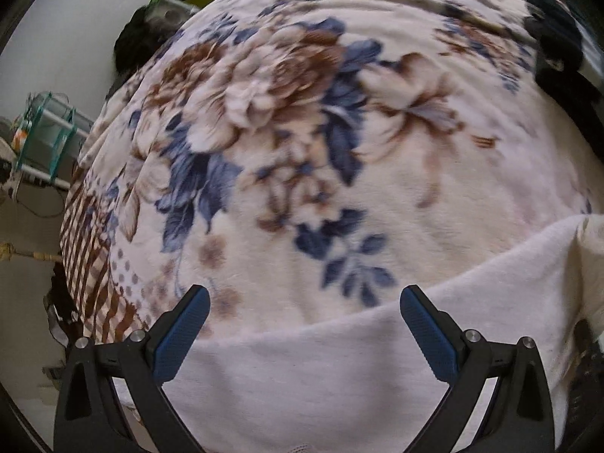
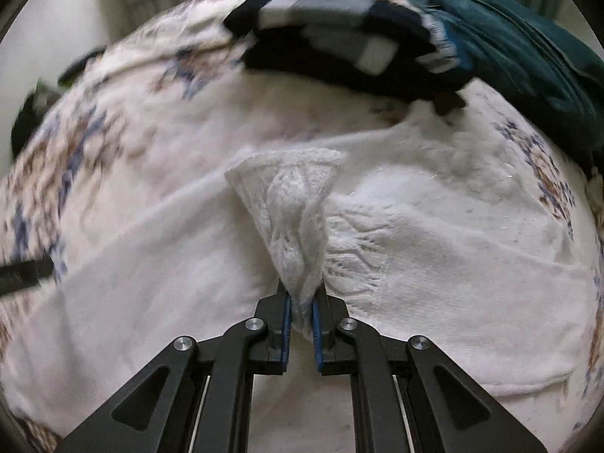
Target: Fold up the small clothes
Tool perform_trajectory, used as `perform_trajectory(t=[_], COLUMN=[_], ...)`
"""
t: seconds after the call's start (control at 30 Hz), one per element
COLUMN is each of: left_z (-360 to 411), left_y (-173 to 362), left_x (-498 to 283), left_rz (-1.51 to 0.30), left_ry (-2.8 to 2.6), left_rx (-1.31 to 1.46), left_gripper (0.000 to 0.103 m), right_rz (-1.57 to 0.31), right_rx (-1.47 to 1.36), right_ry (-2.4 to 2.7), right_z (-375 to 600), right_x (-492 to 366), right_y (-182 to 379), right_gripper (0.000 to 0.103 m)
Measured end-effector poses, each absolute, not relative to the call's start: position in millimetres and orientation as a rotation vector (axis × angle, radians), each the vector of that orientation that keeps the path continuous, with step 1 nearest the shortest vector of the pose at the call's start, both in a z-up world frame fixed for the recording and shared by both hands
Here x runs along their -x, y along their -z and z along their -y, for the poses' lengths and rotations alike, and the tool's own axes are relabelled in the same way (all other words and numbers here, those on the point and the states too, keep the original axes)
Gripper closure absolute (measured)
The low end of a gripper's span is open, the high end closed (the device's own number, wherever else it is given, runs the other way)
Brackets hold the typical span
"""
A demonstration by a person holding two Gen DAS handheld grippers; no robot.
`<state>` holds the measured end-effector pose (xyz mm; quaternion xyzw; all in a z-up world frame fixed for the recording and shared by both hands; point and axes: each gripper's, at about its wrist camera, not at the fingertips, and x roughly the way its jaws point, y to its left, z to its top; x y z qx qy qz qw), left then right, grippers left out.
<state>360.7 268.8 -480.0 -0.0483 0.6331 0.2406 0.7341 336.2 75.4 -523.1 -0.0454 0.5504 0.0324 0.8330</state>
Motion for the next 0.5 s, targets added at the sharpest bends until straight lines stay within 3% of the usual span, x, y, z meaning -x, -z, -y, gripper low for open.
perform_trajectory(t=[0.07,0.17,0.2,0.33,0.5], left_z=[-275.7,-291.4,-296.8,-319.3,-359.6], left_y=[479.5,471.3,468.5,457.3,455.4], left_x=[-356.0,-341.4,-334.6,-292.3,-209.0], left_rz=[-1.397,-1.379,-1.375,-1.371,-1.381], left_ry=[-0.533,-0.534,-0.535,-0.552,-0.673], left_rx=[0.125,0.173,0.192,0.296,0.528], left_gripper=[0.000,0.000,0.000,0.000,0.000], right_rz=[-1.225,-1.304,-1.318,-1.338,-1.441], right_rx=[0.084,-0.106,-0.193,-0.426,-0.274], right_ry=[-0.096,-0.237,-0.273,-0.222,0.001], right_z=[-78.2,-64.8,-56.3,-24.6,-13.2], right_x=[-334.9,-328.4,-325.4,-320.6,-337.3], right_y=[527.7,516.1,509.6,493.2,525.1], right_gripper=[0.083,0.041,0.036,0.036,0.036])
